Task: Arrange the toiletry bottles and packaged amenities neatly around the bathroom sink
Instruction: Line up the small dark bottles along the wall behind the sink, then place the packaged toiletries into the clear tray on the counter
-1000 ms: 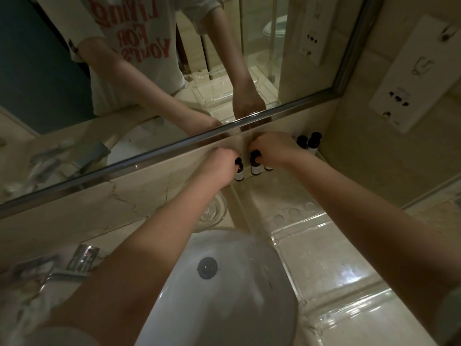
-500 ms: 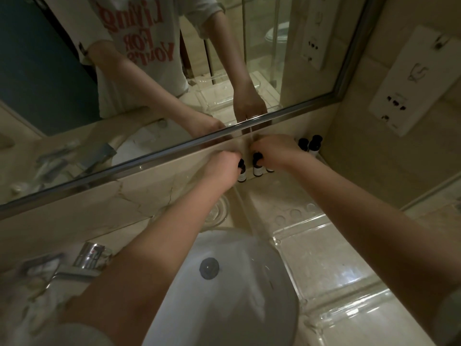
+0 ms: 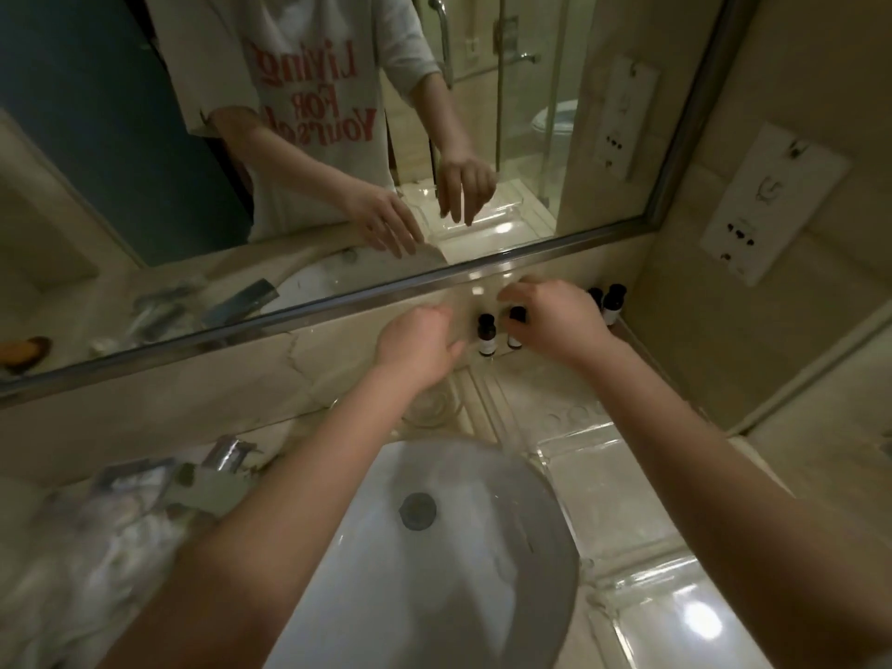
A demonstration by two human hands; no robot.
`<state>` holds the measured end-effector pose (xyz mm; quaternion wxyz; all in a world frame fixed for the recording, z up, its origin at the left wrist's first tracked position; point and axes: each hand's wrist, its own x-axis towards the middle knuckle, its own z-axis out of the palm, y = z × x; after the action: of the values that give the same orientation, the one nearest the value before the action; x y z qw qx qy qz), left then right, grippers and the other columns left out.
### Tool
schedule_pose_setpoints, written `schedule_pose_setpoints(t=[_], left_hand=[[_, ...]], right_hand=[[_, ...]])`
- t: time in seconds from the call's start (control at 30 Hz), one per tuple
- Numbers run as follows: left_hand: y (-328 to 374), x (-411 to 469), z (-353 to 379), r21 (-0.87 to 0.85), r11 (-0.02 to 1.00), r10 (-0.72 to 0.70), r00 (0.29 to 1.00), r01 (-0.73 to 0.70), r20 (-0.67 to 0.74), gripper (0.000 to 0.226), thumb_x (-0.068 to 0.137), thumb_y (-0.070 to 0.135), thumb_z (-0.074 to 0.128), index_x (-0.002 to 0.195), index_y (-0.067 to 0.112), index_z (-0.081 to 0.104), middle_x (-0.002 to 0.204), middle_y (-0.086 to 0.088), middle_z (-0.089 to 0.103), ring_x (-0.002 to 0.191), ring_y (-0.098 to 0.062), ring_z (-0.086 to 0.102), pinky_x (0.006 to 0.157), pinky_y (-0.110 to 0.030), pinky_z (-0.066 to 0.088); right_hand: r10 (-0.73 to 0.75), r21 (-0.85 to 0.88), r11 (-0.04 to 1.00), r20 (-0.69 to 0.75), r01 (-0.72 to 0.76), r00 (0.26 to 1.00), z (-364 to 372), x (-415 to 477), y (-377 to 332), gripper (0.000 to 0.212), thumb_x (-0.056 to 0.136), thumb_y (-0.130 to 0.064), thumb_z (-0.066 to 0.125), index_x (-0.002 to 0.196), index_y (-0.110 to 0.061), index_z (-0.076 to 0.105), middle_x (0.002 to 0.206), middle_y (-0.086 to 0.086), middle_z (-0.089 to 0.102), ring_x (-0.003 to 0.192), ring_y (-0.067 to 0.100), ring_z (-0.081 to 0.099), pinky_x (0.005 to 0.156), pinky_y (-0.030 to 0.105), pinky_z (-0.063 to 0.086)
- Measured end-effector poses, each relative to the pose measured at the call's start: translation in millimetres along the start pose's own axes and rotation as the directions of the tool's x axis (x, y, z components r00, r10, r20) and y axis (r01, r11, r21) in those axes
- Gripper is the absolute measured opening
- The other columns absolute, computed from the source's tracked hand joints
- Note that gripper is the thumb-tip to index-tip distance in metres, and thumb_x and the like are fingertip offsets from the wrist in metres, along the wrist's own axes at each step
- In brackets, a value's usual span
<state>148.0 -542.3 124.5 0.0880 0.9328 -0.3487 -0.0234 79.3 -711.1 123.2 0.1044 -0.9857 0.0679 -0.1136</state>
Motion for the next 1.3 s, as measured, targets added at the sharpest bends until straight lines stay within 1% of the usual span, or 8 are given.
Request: schedule_pose_setpoints(t=[0.13, 0.3, 0.67, 0.77, 0.87, 1.07, 1.2, 1.3], left_hand=[[-14.9, -51.3, -19.4, -0.025, 0.999, -0.038, 0.999, 0.037, -0.039, 0.044, 0.088, 0.033, 0.054, 0.124, 0.009, 0.054, 0.119, -0.013, 0.059, 0.108, -0.030, 0.057, 0.084, -0.038, 0.050], [-42.7, -114.6, -35.1, -0.065, 0.993, -0.103, 0.992, 0.098, -0.075, 0.043, 0.088, 0.036, 0.054, 0.121, 0.010, 0.056, 0.119, -0.012, 0.060, 0.109, -0.031, 0.057, 0.085, -0.038, 0.050], [-140.4, -258.4, -13.8, -0.185, 0.930, -0.333, 0.942, 0.318, -0.050, 0.035, 0.087, 0.032, 0.057, 0.113, 0.010, 0.063, 0.115, -0.015, 0.063, 0.109, -0.030, 0.057, 0.085, -0.033, 0.045], [-175.1, -296.8, 0.5, -0.194, 0.889, -0.420, 0.907, 0.415, 0.019, 0.033, 0.086, 0.032, 0.056, 0.112, 0.011, 0.061, 0.117, -0.014, 0.061, 0.111, -0.031, 0.056, 0.087, -0.037, 0.048], [-208.1, -334.8, 15.3, -0.198, 0.824, -0.521, 0.847, 0.531, 0.102, 0.048, 0.090, 0.035, 0.054, 0.129, 0.009, 0.051, 0.132, -0.014, 0.053, 0.122, -0.031, 0.050, 0.099, -0.039, 0.044], [-271.3, -396.1, 40.9, -0.195, 0.700, -0.661, 0.727, 0.687, 0.188, 0.049, 0.086, 0.037, 0.058, 0.126, 0.009, 0.053, 0.127, -0.014, 0.055, 0.117, -0.032, 0.052, 0.096, -0.038, 0.046], [-308.9, -415.4, 51.0, -0.157, 0.625, -0.728, 0.643, 0.765, 0.239, 0.050, 0.085, 0.035, 0.058, 0.127, 0.011, 0.050, 0.127, -0.014, 0.053, 0.117, -0.032, 0.051, 0.097, -0.040, 0.045], [-333.0, -415.6, 56.9, -0.148, 0.606, -0.737, 0.621, 0.782, 0.266, 0.050, 0.084, 0.040, 0.058, 0.123, 0.009, 0.050, 0.125, -0.016, 0.053, 0.115, -0.033, 0.049, 0.095, -0.040, 0.042]], right_hand=[[-0.024, 0.058, 0.998, -0.039, 0.027, 0.999, -11.2, -34.8, -37.6, 0.033, 0.086, -0.033, 0.060, 0.116, -0.019, 0.062, 0.104, 0.000, 0.064, 0.089, 0.021, 0.062, 0.068, 0.034, 0.053], [-0.017, 0.107, 0.994, -0.048, 0.022, 0.999, -14.4, -73.8, -94.0, 0.034, 0.085, -0.035, 0.061, 0.116, -0.021, 0.062, 0.114, -0.001, 0.064, 0.103, 0.020, 0.061, 0.073, 0.032, 0.050], [-0.128, 0.189, 0.977, 0.162, 0.096, 0.979, 51.5, -130.2, -230.4, 0.040, 0.087, -0.034, 0.059, 0.124, -0.020, 0.057, 0.122, 0.002, 0.061, 0.111, 0.025, 0.057, 0.084, 0.036, 0.050], [-0.188, 0.209, 0.969, 0.254, 0.136, 0.949, 78.1, -141.0, -271.4, 0.042, 0.088, -0.034, 0.057, 0.127, -0.021, 0.054, 0.125, 0.002, 0.058, 0.114, 0.025, 0.054, 0.088, 0.037, 0.049], [-0.270, 0.234, 0.952, 0.340, 0.197, 0.901, 105.8, -150.2, -311.3, 0.044, 0.089, -0.034, 0.057, 0.129, -0.020, 0.053, 0.129, 0.003, 0.056, 0.119, 0.024, 0.051, 0.094, 0.038, 0.047], [-0.362, 0.298, 0.926, 0.533, 0.231, 0.765, 156.6, -153.2, -384.9, 0.054, 0.088, -0.033, 0.060, 0.137, -0.018, 0.044, 0.140, 0.006, 0.048, 0.126, 0.027, 0.045, 0.103, 0.037, 0.041], [-0.322, 0.296, 0.940, 0.616, 0.167, 0.719, 190.8, -132.9, -419.5, 0.063, 0.086, -0.037, 0.062, 0.140, -0.017, 0.037, 0.140, 0.012, 0.046, 0.125, 0.031, 0.044, 0.102, 0.042, 0.041], [-0.232, 0.248, 0.964, 0.615, 0.095, 0.754, 210.2, -110.0, -437.3, 0.067, 0.086, -0.038, 0.059, 0.141, -0.013, 0.030, 0.138, 0.017, 0.044, 0.123, 0.036, 0.044, 0.100, 0.045, 0.042]])
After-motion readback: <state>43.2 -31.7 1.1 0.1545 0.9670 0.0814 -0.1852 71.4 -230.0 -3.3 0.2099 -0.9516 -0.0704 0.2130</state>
